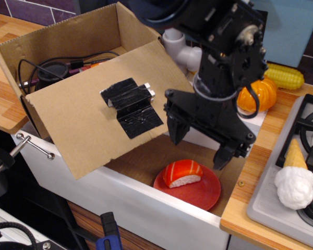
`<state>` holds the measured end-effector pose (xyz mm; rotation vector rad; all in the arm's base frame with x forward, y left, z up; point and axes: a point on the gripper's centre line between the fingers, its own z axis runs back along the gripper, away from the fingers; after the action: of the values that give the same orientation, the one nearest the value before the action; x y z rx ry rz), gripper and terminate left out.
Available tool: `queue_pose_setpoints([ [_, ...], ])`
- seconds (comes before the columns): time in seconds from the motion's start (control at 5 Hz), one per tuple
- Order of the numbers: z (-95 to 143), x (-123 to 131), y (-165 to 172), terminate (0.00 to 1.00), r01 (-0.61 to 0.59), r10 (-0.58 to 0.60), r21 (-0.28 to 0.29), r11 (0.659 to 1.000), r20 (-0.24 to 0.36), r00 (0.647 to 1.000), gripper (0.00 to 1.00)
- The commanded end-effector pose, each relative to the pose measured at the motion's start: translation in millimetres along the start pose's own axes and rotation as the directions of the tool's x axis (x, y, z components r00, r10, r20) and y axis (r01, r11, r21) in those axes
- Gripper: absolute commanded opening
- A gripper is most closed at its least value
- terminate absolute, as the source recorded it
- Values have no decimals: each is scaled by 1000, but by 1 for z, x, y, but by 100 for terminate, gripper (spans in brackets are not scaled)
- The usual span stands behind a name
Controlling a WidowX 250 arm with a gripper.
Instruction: Close brown1fbox flap
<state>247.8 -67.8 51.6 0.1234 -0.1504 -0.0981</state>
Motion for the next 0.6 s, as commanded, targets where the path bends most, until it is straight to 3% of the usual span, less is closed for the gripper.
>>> queue_pose_setpoints([
  [0.0,-19,3,-5,0,1,0,-9,1000,70,998,100],
  [0.4,-41,9,-4,0,-2,1,8,1000,98,995,100],
])
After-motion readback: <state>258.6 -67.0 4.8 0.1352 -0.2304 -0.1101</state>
